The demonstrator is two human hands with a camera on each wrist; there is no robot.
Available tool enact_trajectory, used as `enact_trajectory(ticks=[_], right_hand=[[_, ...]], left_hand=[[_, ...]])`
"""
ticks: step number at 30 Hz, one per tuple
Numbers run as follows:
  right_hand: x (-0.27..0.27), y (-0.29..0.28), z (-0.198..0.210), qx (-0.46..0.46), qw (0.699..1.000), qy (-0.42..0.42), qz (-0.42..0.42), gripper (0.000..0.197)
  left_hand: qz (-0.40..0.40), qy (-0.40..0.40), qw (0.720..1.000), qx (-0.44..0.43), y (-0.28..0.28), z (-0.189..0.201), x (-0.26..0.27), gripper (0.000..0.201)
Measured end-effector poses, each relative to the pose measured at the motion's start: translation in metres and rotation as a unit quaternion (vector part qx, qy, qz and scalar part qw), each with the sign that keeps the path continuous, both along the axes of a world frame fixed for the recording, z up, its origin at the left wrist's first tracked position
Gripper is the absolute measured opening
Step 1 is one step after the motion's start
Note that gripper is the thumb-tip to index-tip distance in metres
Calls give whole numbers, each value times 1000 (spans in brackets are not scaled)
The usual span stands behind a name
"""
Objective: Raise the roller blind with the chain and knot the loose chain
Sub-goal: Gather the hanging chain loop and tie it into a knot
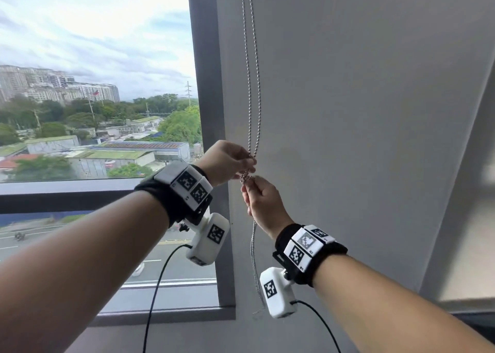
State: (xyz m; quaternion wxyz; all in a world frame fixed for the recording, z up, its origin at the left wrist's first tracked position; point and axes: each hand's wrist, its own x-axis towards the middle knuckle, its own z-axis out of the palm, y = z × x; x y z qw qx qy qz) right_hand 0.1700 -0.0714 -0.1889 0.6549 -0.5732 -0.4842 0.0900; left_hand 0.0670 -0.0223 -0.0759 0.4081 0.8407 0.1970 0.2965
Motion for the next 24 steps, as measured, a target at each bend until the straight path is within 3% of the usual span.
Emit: enact_trajectory(ticks=[5,9,13,19,22,24], right_hand=[[1,-1,-13,-3,1000,12,9,25],[-1,-6,-15,14,999,25,21,27],[-2,-6,-28,-16,999,39,32,26],[8,-21,-42,-143,979,100,105,35],[20,-32,-37,-188,967,141,102,44],[29,-37,-25,-185,962,179,94,48]], left_hand=[[2,-18,998,-56,5,-17,4,7],[3,2,1000,-18,7,-29,5,14],[-9,-66,990,-128,5,-34,5,16],[-11,-157,951,-265,8,-35,-2,24],[-48,-161,933,-319,16,-29,-11,25],[-66,-124,939,-315,16,-25,-17,26]])
